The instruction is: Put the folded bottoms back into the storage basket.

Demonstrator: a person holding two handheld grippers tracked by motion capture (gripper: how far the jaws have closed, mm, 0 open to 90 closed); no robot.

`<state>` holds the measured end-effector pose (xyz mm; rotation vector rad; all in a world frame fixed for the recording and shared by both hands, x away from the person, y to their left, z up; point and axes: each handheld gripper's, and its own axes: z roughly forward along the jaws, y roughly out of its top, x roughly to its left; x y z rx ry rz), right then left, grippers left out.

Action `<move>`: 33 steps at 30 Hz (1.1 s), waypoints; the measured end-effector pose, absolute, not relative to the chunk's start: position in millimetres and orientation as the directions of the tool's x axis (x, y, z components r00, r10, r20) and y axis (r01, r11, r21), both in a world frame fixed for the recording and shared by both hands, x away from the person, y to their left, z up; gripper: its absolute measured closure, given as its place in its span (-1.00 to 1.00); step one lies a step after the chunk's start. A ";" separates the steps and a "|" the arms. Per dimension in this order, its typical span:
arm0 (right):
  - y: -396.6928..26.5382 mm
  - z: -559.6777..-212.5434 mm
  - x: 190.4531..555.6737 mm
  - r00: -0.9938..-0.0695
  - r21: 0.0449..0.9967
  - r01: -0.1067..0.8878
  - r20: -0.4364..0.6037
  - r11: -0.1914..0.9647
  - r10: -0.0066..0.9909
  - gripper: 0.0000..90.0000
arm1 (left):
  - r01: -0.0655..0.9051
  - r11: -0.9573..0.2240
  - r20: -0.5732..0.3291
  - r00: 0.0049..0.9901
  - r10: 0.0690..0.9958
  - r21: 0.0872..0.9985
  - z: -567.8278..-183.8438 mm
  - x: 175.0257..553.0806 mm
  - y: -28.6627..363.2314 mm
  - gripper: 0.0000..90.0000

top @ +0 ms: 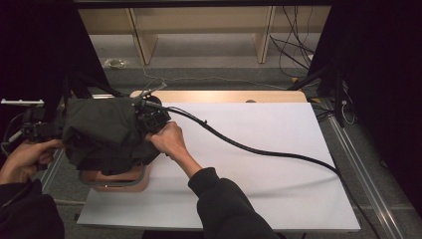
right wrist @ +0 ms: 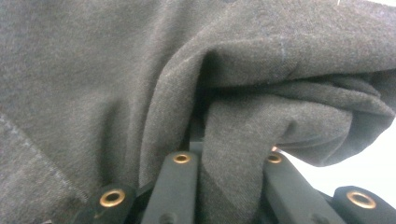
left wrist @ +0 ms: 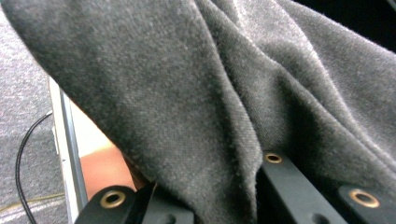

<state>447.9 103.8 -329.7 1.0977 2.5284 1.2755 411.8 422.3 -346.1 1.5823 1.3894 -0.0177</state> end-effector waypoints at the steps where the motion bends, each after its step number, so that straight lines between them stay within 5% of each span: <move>1: 104.2 -332.6 448.3 -0.733 0.730 0.560 0.216 0.392 0.646 0.86 | 0.758 0.147 -0.576 0.338 0.744 0.635 -347.7 412.8 421.6 0.82; 18: 99.6 -360.9 458.7 -0.705 0.686 0.594 0.193 0.420 0.683 0.83 | 0.814 0.133 -0.569 0.268 0.777 0.565 -384.7 434.5 406.8 0.74; 33: 90.3 -375.3 464.7 -0.680 0.643 0.639 0.216 0.422 0.700 0.74 | 0.841 0.171 -0.554 0.172 0.815 0.513 -399.7 437.6 419.6 0.38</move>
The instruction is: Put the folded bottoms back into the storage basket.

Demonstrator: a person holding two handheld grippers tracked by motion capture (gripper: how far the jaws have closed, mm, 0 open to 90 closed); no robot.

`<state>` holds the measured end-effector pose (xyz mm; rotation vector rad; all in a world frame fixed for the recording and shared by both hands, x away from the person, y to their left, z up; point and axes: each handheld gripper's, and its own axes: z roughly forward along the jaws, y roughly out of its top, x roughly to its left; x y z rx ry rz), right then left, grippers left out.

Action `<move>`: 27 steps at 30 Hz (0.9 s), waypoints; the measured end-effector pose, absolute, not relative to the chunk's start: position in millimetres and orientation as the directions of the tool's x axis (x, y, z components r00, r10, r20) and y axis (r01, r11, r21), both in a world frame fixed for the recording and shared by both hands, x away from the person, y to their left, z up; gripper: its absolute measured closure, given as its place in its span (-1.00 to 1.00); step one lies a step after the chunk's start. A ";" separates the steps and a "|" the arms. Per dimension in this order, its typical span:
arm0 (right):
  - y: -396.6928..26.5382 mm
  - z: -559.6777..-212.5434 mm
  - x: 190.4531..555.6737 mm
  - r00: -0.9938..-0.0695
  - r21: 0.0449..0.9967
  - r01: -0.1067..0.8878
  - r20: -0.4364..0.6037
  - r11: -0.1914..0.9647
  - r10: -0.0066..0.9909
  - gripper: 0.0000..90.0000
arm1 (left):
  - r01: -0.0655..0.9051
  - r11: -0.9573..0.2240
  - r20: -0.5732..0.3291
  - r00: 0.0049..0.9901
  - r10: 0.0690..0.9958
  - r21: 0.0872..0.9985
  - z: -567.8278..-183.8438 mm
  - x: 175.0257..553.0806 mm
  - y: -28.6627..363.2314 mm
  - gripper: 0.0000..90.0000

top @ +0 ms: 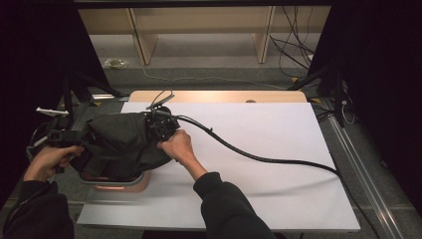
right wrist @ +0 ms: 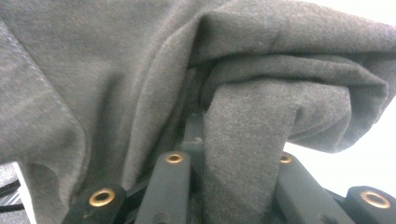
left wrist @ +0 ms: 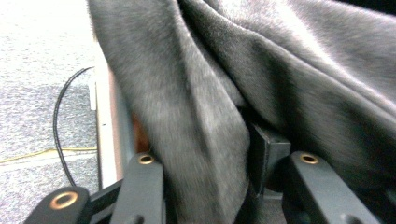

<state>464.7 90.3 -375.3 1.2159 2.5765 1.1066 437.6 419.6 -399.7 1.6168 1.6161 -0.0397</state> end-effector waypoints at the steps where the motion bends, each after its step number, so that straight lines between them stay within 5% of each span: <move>1: 89.7 -375.3 464.8 -0.680 0.640 0.639 0.210 0.427 0.702 0.73 | 0.840 0.176 -0.556 0.169 0.814 0.514 -399.2 436.6 421.4 0.38; 10: 88.6 -376.8 464.9 -0.675 0.626 0.647 0.207 0.435 0.708 0.63 | 0.879 0.144 -0.533 0.138 0.835 0.454 -418.2 445.1 409.0 0.63; 20: 85.1 -373.1 462.9 -0.681 0.624 0.644 0.204 0.443 0.703 0.48 | 0.850 0.202 -0.505 0.085 0.859 0.486 -399.9 436.8 422.3 0.27; 27: 83.4 -372.5 462.5 -0.678 0.624 0.646 0.205 0.439 0.706 0.47 | 0.853 0.172 -0.500 0.116 0.858 0.492 -399.2 436.3 417.4 0.63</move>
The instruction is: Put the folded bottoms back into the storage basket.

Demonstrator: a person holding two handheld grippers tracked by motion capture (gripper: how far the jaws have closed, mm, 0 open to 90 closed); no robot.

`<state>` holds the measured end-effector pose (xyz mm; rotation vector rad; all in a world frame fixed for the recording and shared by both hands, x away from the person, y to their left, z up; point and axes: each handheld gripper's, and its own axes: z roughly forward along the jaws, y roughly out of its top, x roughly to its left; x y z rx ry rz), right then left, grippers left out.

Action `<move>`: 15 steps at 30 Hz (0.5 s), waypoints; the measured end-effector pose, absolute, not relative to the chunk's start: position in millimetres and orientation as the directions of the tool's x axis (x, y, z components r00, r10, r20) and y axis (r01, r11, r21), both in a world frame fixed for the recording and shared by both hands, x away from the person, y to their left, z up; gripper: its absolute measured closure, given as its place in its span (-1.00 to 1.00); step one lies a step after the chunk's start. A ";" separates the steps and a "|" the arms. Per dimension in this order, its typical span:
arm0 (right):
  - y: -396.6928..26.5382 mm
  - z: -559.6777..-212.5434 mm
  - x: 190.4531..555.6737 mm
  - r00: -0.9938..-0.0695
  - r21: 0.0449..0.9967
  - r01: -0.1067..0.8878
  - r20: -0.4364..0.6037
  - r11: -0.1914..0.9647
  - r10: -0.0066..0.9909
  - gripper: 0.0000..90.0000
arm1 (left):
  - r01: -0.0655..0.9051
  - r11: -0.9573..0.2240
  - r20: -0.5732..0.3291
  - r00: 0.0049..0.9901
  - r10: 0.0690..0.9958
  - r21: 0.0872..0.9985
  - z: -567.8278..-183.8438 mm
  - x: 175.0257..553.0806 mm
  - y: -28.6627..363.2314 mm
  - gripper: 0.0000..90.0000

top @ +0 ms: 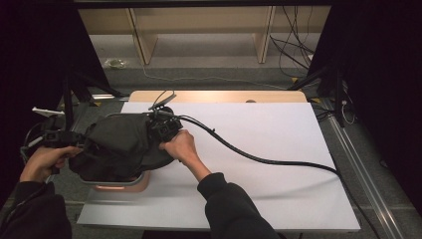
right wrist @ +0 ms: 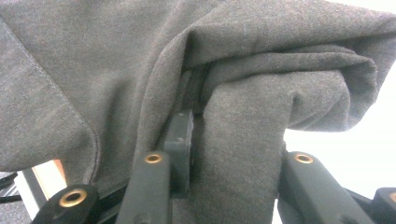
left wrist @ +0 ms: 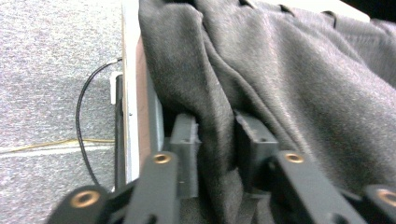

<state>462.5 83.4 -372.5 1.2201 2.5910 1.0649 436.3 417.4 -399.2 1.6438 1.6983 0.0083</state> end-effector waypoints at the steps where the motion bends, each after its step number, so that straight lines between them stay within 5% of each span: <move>1: 83.1 -372.5 462.6 -0.678 0.624 0.646 0.205 0.439 0.706 0.46 | 0.858 0.165 -0.496 0.115 0.861 0.486 -402.1 437.9 415.3 0.68; 9: 82.6 -371.6 461.4 -0.681 0.624 0.645 0.208 0.441 0.702 0.44 | 0.901 0.098 -0.412 0.094 0.906 0.423 -421.3 449.0 398.3 0.65; 15: 81.0 -371.1 460.8 -0.683 0.622 0.647 0.214 0.442 0.698 0.41 | 0.844 0.164 -0.450 0.100 0.887 0.510 -392.9 437.3 410.1 0.51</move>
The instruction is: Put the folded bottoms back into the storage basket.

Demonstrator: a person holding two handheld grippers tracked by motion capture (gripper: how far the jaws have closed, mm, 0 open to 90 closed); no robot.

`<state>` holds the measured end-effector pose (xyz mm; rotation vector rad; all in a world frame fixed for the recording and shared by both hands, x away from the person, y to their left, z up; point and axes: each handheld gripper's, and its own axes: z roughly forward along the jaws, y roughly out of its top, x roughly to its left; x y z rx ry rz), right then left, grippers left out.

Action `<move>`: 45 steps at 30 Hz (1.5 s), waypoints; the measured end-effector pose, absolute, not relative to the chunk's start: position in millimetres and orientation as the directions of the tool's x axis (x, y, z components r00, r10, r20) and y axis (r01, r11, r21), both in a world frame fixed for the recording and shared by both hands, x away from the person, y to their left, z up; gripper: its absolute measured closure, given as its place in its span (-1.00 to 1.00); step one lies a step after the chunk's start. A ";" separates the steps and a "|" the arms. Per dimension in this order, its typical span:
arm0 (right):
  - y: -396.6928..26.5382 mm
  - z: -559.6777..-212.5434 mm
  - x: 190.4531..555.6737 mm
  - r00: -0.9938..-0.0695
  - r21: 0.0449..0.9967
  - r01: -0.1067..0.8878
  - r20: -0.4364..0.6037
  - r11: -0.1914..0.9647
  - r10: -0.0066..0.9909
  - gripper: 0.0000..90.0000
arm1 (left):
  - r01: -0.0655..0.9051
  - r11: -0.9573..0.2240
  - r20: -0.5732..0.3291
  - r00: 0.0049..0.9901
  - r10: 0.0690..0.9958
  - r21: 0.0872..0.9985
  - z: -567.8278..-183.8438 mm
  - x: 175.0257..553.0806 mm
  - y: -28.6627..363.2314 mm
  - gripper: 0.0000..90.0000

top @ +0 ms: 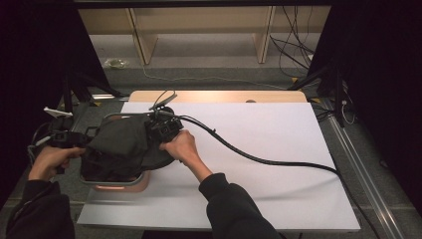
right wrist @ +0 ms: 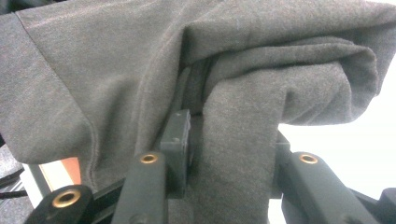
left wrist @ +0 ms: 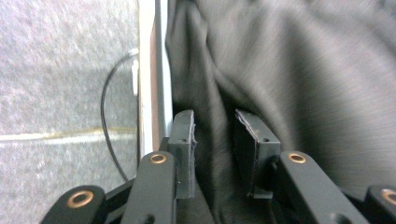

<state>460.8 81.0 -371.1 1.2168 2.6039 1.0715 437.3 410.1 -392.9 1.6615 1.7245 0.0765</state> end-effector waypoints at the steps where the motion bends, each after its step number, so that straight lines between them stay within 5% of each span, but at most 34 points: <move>1: 80.9 -371.1 460.7 -0.683 0.622 0.647 0.216 0.441 0.697 0.40 | 0.838 0.163 -0.463 0.116 0.879 0.520 -388.9 436.0 409.8 0.51; 8: 80.7 -370.5 459.7 -0.681 0.623 0.649 0.220 0.437 0.698 0.38 | 0.835 0.050 -0.452 0.245 0.858 0.547 -378.2 436.0 383.2 0.74; 24: 81.6 -368.6 457.1 -0.689 0.623 0.649 0.237 0.437 0.685 0.37 | 0.907 -0.089 -0.339 0.243 0.909 0.411 -446.8 459.8 332.9 0.96; 33: 79.4 -366.6 457.2 -0.690 0.627 0.647 0.237 0.435 0.684 0.36 | 0.849 -0.043 -0.365 0.271 0.891 0.527 -403.5 448.9 340.8 0.64; 38: 79.4 -365.4 456.9 -0.687 0.627 0.649 0.238 0.432 0.687 0.37 | 0.813 -0.051 -0.421 0.354 0.835 0.581 -385.2 442.8 322.0 0.78; 45: 79.5 -364.4 455.5 -0.690 0.629 0.645 0.234 0.435 0.685 0.40 | 0.830 -0.139 -0.350 0.372 0.860 0.540 -409.5 449.9 287.3 0.98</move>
